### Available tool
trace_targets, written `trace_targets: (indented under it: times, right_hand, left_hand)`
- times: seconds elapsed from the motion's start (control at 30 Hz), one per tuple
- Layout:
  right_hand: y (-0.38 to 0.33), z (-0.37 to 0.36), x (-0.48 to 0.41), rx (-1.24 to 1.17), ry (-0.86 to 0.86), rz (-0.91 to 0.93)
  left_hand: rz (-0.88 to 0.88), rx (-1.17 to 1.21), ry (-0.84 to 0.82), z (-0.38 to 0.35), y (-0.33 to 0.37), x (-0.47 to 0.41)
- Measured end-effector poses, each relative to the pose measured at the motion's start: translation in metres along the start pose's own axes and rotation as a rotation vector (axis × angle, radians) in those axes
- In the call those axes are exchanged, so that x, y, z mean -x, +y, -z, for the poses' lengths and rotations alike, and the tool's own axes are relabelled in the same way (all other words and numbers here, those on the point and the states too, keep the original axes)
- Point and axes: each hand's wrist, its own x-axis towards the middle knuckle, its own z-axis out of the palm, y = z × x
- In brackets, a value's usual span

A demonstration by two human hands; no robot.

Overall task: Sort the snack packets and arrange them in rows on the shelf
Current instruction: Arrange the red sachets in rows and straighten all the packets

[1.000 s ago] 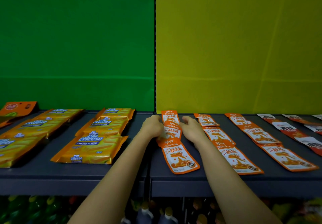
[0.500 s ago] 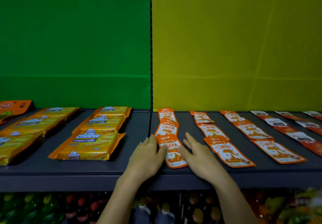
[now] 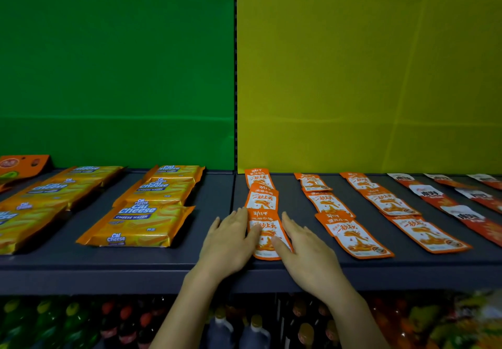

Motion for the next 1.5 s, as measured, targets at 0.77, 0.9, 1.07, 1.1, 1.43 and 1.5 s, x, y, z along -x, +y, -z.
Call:
trace_targets:
  times: [0.77,0.9,1.07,1.1,1.43,1.5]
  right_hand:
    - [-0.107,0.007,-0.048,-0.178,0.111,0.181]
    - [-0.145,-0.018,-0.073,-0.269,0.014,0.115]
    - [-0.164,-0.051,-0.084,-0.522,-0.037,-0.088]
    - [-0.166,-0.057,-0.084,-0.622,-0.037,-0.129]
    - [-0.181,-0.070,-0.082,-0.754,-0.006,-0.133]
    - [-0.183,-0.070,-0.082,-0.729,-0.037,-0.101]
  left_hand:
    - [-0.001,0.080,0.339,0.123,-0.107,0.006]
    - [0.125,0.207,0.274,0.139,-0.150,0.002]
    - [0.221,0.512,0.081,0.130,-0.175,-0.002]
    - [0.209,0.538,0.054,0.126,-0.179,-0.002]
    - [0.148,0.637,0.048,0.116,-0.191,-0.002]
    - [0.121,0.617,0.049,0.115,-0.190,-0.002]
